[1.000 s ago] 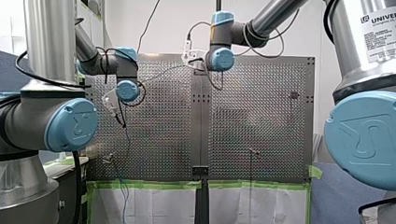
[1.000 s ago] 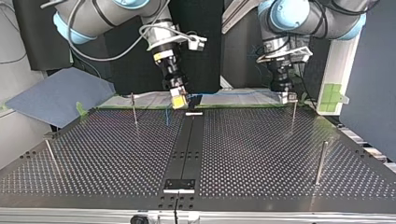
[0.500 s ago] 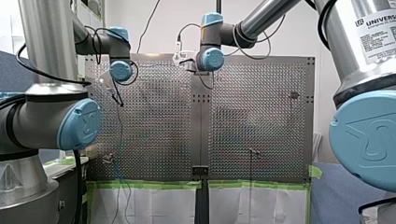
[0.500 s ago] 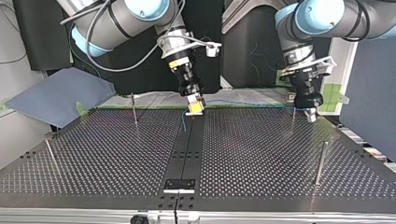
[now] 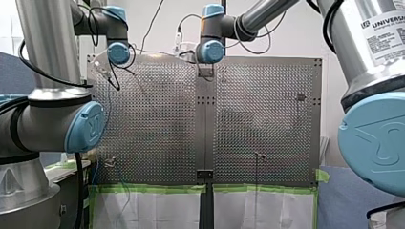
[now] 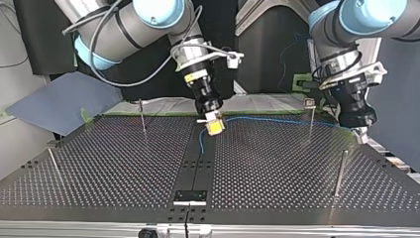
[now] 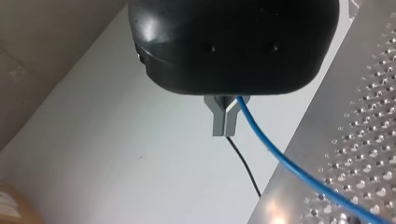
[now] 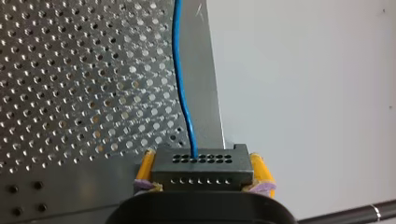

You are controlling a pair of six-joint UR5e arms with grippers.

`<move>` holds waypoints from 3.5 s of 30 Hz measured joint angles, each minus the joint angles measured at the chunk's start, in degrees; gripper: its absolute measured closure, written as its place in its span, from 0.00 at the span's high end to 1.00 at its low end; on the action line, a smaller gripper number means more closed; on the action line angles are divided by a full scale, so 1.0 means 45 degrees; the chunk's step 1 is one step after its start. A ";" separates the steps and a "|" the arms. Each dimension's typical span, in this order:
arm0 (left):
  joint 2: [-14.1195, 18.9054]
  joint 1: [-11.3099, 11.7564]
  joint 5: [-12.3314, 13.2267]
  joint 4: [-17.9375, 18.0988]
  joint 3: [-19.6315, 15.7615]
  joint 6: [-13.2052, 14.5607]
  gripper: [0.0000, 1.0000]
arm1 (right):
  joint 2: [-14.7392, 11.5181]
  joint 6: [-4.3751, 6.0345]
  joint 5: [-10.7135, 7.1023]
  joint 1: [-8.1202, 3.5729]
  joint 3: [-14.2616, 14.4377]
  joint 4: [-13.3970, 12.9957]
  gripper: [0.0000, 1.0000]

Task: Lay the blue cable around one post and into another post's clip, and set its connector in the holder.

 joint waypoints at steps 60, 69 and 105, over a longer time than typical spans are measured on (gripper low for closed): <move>-0.3349 0.2997 0.2714 -0.0112 0.2557 -0.0550 0.00 | 0.3339 -0.0310 0.0009 0.0394 -0.6302 0.2244 0.00; -0.3498 0.3332 0.2829 -0.0098 0.2572 -0.0678 0.00 | 0.3967 -0.0477 0.0092 0.0381 -0.6853 0.2342 0.00; -0.4043 0.3179 0.3268 0.0035 0.2102 -0.0692 0.97 | 0.4459 -0.0465 0.0338 0.0184 -0.6864 0.3168 0.00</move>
